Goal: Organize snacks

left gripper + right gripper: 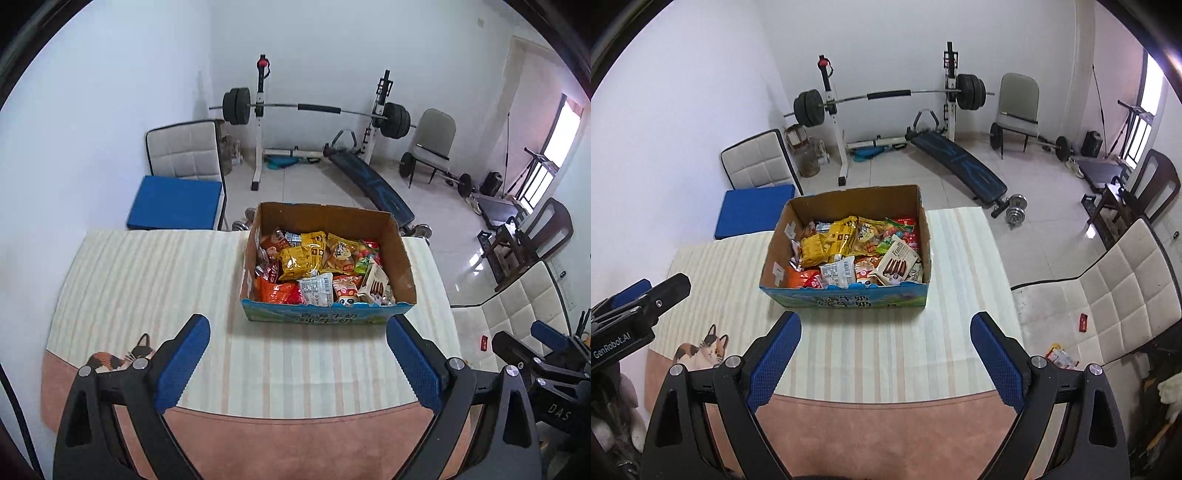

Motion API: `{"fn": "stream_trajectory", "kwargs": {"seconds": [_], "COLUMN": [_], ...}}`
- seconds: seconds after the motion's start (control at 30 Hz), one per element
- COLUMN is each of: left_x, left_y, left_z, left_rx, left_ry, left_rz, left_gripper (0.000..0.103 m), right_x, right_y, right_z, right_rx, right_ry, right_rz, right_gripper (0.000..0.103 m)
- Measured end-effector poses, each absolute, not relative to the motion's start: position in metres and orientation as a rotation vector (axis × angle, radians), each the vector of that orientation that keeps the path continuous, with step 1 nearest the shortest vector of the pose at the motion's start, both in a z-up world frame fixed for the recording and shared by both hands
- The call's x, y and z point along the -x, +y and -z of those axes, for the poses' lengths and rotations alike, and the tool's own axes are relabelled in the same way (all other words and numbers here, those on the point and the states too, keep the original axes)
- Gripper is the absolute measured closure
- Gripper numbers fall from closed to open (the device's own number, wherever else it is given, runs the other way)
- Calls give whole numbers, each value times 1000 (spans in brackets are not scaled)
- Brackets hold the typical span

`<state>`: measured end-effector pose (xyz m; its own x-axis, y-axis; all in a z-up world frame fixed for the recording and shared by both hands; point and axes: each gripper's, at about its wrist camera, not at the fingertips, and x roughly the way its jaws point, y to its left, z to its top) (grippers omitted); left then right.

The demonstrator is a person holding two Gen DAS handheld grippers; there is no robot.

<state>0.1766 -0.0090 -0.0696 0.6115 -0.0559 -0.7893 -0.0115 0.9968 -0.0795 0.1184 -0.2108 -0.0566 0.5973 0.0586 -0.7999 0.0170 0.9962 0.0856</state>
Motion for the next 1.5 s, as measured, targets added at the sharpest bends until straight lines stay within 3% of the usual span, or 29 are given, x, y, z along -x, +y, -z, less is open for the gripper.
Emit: {"fn": "stream_trajectory", "kwargs": {"seconds": [0.4,0.6,1.5], "left_x": [-146,-152,-226], "left_y": [-17,-18,-16], "left_z": [60,68,110], "left_rx": [80,78,30], "left_ry": [893,880,870], "left_rz": [38,38,-34], "left_gripper": [5,1,1], "right_x": [-85,-95,-194], "right_y": [-205,-201,-202], "right_z": [28,37,83], "right_rx": [-72,-58,-65], "right_ry": [895,860,864], "right_rz": [-42,-19,90], "right_gripper": [7,2,1]}}
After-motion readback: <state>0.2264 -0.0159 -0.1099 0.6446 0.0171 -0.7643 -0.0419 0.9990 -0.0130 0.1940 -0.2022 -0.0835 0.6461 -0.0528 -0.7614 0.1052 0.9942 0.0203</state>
